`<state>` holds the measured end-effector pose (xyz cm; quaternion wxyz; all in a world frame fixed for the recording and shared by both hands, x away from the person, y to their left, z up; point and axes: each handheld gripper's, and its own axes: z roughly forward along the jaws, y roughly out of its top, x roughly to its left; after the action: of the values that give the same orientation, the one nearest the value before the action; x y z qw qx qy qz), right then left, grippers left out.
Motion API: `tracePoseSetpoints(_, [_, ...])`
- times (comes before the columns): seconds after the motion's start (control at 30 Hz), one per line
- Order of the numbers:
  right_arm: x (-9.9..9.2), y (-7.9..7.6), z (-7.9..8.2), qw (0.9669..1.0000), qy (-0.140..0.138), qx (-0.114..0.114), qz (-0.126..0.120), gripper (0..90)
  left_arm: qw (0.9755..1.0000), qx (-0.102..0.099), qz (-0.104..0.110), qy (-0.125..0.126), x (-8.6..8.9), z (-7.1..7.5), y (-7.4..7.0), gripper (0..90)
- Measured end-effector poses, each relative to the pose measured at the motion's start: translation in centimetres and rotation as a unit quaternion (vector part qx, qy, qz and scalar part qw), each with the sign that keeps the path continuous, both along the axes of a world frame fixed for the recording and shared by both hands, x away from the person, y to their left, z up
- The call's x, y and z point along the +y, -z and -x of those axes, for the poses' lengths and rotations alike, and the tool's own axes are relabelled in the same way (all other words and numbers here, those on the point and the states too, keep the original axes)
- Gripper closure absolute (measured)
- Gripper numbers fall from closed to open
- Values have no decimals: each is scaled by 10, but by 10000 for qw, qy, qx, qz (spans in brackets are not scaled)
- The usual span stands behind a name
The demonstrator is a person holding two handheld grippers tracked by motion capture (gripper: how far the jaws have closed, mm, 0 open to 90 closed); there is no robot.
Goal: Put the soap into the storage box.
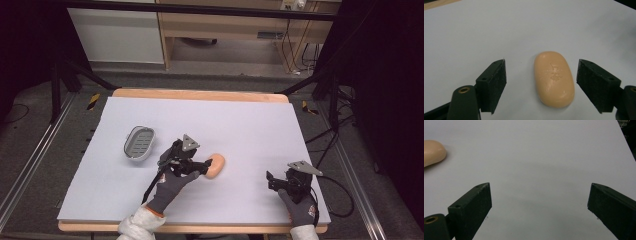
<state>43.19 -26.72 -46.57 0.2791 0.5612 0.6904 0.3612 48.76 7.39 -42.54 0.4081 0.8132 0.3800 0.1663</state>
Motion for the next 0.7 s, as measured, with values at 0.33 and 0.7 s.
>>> tracePoseSetpoints(0.33, [0,0,0,10000,-16,16,9,56,9998,117,-160,100,-16,-6,9,230])
tracePoseSetpoints(0.7, [0,0,-1,10000,-24,43,-30,56,9991,264,-268,170,-27,-14,19,230])
